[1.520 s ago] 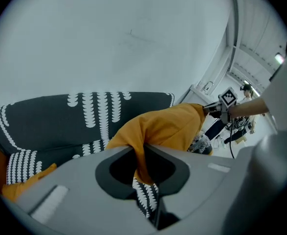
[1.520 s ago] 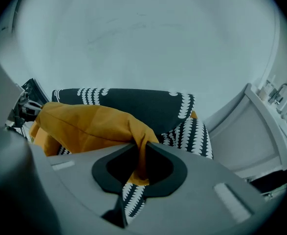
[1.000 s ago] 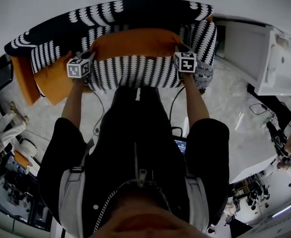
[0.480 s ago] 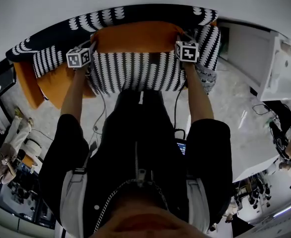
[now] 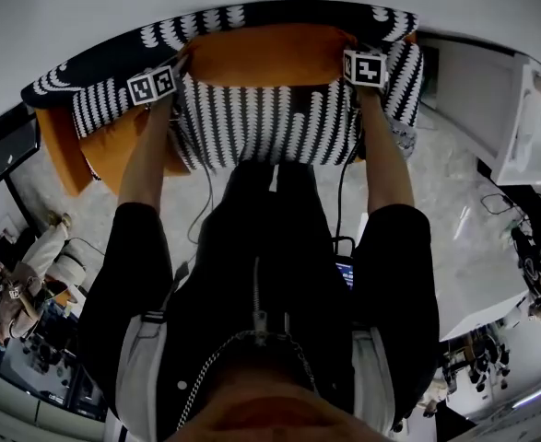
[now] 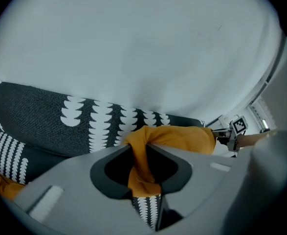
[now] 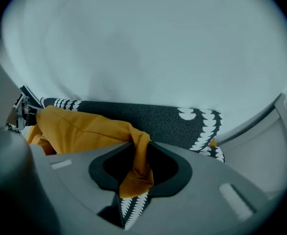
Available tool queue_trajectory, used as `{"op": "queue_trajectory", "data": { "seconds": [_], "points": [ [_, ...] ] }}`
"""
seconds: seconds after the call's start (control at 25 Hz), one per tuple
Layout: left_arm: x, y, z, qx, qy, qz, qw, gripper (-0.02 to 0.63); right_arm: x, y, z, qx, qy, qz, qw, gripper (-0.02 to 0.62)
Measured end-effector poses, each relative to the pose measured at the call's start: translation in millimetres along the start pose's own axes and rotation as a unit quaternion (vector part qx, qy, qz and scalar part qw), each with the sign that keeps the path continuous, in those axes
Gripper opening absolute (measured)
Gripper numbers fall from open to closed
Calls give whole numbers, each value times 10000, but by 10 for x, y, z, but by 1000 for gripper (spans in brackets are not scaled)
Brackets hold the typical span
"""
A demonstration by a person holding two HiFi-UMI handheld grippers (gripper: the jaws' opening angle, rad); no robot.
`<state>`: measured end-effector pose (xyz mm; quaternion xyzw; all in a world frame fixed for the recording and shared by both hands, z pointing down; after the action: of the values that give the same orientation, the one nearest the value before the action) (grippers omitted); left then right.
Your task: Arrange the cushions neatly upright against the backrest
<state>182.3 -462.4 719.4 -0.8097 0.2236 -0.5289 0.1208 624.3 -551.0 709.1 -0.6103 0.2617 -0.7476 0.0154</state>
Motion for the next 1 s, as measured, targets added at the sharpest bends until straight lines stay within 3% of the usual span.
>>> {"op": "queue_trajectory", "data": {
  "seconds": [0.24,0.4,0.6,0.68,0.84,1.0],
  "points": [
    [-320,-53,-36,27,-140,259,9996,140,-466,27,96,165,-65,466,9988,160],
    [-743,-79,-120,-91,-198,696,9973,147,-862,-96,9,514,-177,940,9941,139],
    [-1046,-229,7,233,-394,999,9939,145,-1226,-290,-258,272,-343,1156,9923,90],
    [-1214,-414,75,266,-384,1102,9928,127,-1356,-435,-455,185,-353,1233,9916,3],
    [-1460,-839,212,264,-97,1311,9910,9,-1526,-711,-853,-135,-274,1343,9905,3],
    [-1567,-1178,489,355,-201,1417,9891,9,-1665,-899,-1291,-464,-11,1439,9885,3]
  ]
}}
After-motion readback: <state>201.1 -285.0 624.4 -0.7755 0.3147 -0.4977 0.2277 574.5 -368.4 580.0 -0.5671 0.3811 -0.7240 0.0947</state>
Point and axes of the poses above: the fingertips, and each gripper's own axes: x forward along the fingers, z to its right, y out of its top, the point moved 2 cm from there along -x, backward along the fingers, and after that the axes turned 3 degrees about y, right-handed, at the moved point
